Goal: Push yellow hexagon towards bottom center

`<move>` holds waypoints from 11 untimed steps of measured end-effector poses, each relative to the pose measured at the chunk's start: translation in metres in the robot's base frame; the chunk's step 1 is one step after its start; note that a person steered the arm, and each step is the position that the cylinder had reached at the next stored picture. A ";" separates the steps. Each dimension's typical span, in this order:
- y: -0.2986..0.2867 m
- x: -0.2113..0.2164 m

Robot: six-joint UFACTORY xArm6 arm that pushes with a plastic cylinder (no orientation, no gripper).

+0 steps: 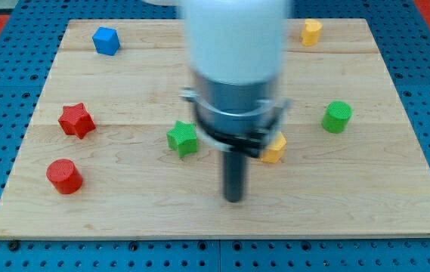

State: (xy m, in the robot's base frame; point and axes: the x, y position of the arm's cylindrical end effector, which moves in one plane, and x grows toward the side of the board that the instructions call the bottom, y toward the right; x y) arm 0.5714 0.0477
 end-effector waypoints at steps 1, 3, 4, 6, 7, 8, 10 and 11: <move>0.088 0.001; 0.075 -0.104; 0.049 -0.087; -0.008 -0.058; 0.018 -0.103; 0.004 -0.083; -0.052 -0.061; -0.073 -0.052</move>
